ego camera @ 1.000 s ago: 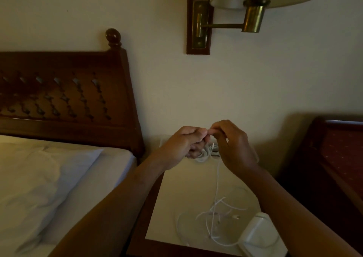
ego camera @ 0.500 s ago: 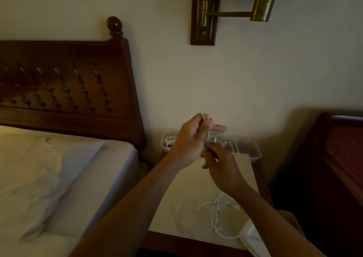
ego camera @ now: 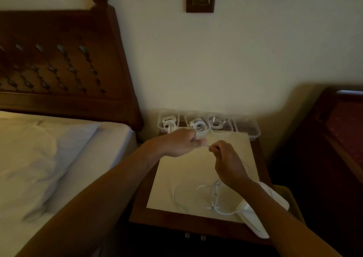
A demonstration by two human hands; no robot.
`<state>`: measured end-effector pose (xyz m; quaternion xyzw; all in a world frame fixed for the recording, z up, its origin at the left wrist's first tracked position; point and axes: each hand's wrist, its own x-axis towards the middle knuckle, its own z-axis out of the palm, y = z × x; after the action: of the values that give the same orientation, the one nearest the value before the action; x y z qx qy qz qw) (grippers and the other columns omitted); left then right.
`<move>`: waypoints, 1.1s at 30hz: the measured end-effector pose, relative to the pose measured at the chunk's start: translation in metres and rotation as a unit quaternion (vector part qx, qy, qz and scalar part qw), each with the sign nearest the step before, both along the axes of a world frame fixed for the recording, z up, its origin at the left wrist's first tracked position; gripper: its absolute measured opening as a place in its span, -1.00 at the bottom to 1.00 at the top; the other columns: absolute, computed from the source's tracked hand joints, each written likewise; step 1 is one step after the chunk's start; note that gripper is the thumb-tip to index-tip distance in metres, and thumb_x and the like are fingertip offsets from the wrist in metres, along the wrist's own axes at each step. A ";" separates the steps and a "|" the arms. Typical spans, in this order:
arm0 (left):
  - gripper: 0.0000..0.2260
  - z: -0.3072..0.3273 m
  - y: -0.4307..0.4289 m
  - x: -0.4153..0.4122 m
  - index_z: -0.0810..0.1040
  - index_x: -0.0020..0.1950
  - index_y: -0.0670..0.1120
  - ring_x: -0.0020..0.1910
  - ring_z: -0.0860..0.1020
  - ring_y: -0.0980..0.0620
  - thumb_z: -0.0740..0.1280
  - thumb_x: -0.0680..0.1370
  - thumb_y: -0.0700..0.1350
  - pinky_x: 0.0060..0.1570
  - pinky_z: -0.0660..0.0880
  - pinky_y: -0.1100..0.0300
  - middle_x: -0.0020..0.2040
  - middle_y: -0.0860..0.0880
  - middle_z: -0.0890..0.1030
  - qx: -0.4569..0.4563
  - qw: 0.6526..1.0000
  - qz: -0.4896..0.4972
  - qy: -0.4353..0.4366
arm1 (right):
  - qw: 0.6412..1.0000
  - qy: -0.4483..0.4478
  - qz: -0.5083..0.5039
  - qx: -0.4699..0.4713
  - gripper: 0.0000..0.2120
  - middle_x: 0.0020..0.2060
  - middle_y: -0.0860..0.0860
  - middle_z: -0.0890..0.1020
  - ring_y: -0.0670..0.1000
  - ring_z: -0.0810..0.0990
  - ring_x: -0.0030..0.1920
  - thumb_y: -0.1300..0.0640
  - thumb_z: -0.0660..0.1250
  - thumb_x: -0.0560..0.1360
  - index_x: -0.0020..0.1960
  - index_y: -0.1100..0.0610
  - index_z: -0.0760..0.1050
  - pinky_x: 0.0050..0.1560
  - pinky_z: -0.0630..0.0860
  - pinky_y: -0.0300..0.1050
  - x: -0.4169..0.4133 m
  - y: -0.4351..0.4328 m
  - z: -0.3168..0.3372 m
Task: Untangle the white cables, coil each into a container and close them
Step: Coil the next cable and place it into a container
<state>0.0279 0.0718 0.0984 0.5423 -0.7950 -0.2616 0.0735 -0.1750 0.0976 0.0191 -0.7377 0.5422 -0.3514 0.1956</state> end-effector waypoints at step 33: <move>-0.70 0.047 0.019 -0.014 0.35 -0.31 -0.35 -0.57 0.37 0.07 0.31 0.51 -0.18 -0.32 0.51 -0.19 -0.53 -0.01 0.30 -0.156 0.847 0.236 0.450 | 0.989 -0.101 -0.063 0.093 -0.80 -0.17 -0.11 0.66 -0.25 0.59 -0.16 0.21 0.29 0.62 -0.05 -0.04 0.62 -0.19 0.43 -0.47 0.022 0.001 0.007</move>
<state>0.0143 0.0909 0.1459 0.5175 -0.5531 -0.3249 0.5664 -0.1529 0.0983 0.0264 -0.6414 0.5954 -0.3837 0.2947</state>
